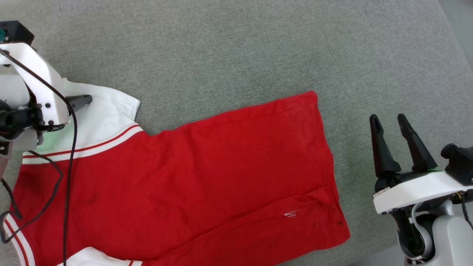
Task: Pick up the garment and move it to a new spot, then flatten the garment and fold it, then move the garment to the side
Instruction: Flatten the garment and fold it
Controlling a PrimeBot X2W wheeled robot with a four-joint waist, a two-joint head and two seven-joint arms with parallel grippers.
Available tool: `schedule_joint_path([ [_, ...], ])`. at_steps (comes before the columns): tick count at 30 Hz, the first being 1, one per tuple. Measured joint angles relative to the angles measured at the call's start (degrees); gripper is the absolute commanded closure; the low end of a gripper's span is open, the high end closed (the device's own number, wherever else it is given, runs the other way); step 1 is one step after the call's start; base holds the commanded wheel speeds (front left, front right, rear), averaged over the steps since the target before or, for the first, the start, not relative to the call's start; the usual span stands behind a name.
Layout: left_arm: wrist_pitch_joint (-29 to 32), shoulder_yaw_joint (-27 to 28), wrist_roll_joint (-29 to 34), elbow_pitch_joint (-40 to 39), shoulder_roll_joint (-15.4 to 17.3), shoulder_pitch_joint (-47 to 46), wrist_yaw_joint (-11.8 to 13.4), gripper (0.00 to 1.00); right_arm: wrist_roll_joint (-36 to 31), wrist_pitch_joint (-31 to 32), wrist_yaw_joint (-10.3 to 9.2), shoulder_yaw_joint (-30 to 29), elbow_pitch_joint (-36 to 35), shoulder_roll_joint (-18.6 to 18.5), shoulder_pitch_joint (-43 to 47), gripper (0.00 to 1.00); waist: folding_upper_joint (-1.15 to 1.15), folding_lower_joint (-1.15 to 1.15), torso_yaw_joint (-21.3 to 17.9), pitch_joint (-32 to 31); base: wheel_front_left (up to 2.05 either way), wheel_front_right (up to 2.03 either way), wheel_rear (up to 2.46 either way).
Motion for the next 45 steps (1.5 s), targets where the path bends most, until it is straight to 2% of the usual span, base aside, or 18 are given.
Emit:
schedule_joint_path([
  [1, 0.01, 0.02, -0.18, -0.09, -0.05, 0.01, 0.15, 1.00, 0.57, 0.21, 0.00, 0.38, 0.20, 0.01, -0.25, 0.00, 0.00, 0.00, -0.03, 0.12, 0.00, 0.00, 0.00],
  [8, -6.54, 0.01, 1.19, 0.73, -2.23, 0.98, -1.64, 1.00, 3.77, 6.25, 0.00, 2.03, 4.37, -0.99, -3.58, 0.00, 0.00, 0.00, 1.00, -0.85, 0.00, 0.00, 0.00],
  [10, -11.45, 0.07, 3.00, 1.10, -3.37, 1.03, -2.75, 1.00, 5.09, 10.22, 0.01, 2.76, 6.91, -3.01, -5.30, 0.00, 0.00, 0.00, 1.70, -1.68, 0.00, 0.00, 0.00],
  [13, -15.33, -0.19, 3.42, 2.42, -6.24, 0.99, -4.06, 1.00, 6.19, 15.03, 0.00, 3.96, 9.76, -5.86, -8.33, 0.00, 0.00, 0.01, 3.17, -3.13, 0.00, 0.00, 0.00],
  [16, -18.26, -0.24, 3.87, 3.18, -7.64, 0.80, -5.16, 1.00, 7.26, 21.85, 0.00, 5.89, 12.66, -8.44, -10.85, 0.00, 0.00, 0.01, 5.11, -4.55, 0.00, 0.00, 0.00],
  [22, -22.60, -0.66, 4.99, 2.65, -10.15, -0.35, -6.64, 1.00, 8.55, 33.06, 0.00, 9.38, 16.80, -12.10, -17.28, 0.00, 0.00, 0.01, 9.47, -6.24, 0.00, 0.00, 0.00],
  [29, -25.43, -1.18, 6.36, 0.90, -11.55, -1.15, -7.17, 1.00, 9.71, 40.84, 0.00, 13.30, 23.71, -13.96, -23.78, 0.00, 0.00, 0.01, 13.39, -5.05, 0.00, 0.00, 0.00],
  [30, -26.59, -1.20, 6.44, 0.47, -11.93, -1.18, -7.51, 1.00, 10.50, 45.57, 0.00, 14.45, 26.61, -14.82, -25.68, 0.12, 0.00, 0.00, 14.56, -4.05, 0.00, 0.00, 0.00],
  [32, -27.25, -1.13, 6.35, 0.31, -12.06, -1.04, -7.55, 1.00, 11.32, 46.47, -0.01, 14.39, 27.53, -14.99, -26.47, 1.00, 0.00, 0.00, 15.20, -3.58, 0.00, 0.00, 0.00],
  [38, -31.25, 0.27, 5.72, 0.20, -12.06, 1.48, -7.55, 1.00, 11.85, 44.06, 0.02, 14.12, 27.83, -15.46, -27.24, 1.00, 0.00, 0.01, 16.30, -4.32, 0.00, 0.00, 0.00],
  [45, -36.66, 2.76, 4.36, -2.13, -11.14, 8.10, -6.37, 1.00, 9.80, 37.73, 0.03, 11.03, 21.82, -16.79, -25.07, 1.00, 0.00, 0.01, 17.19, -8.35, 0.00, 0.00, 0.00],
])
